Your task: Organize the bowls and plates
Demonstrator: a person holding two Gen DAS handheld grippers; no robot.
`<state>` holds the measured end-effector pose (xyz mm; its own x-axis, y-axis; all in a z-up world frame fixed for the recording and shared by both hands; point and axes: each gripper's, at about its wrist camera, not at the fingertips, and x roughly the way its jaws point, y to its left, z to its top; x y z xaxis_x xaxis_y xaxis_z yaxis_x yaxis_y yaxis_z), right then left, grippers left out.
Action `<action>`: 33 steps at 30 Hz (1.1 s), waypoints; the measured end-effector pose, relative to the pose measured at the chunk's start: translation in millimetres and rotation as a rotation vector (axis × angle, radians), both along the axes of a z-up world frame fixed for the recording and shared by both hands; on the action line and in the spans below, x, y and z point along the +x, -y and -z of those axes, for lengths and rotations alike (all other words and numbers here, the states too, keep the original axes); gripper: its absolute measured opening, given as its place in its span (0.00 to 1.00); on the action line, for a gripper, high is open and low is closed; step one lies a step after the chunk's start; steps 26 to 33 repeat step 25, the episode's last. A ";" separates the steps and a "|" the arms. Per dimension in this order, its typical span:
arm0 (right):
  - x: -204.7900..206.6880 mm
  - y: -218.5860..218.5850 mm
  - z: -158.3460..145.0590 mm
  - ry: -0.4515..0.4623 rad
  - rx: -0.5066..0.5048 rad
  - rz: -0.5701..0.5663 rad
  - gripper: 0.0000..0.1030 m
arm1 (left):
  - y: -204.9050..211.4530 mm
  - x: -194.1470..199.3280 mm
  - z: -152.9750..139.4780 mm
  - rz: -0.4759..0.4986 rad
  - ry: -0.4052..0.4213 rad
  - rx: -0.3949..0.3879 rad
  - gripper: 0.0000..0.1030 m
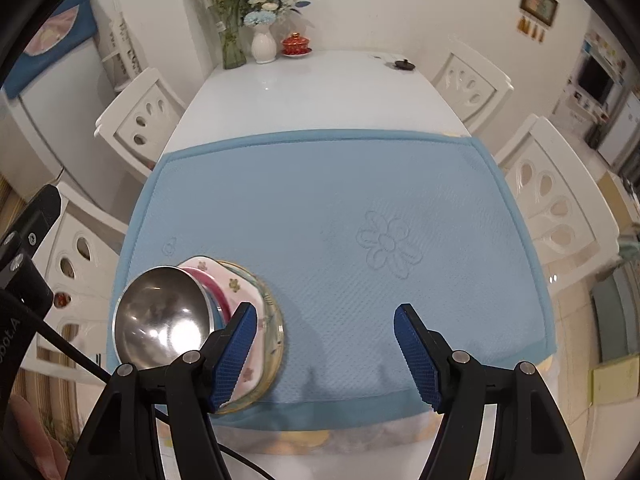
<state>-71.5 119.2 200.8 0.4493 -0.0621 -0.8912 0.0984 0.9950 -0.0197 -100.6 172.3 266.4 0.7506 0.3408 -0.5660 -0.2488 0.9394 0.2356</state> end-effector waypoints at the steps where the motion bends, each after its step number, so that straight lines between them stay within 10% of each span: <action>1: 0.6 4.9 -1.7 0.002 -0.003 -0.011 0.67 | 3.9 0.3 0.3 -0.001 -0.005 -0.014 0.90; 33: 14.8 63.0 3.3 -0.012 -0.012 -0.172 0.67 | 52.2 10.1 27.8 -0.142 -0.085 -0.032 0.91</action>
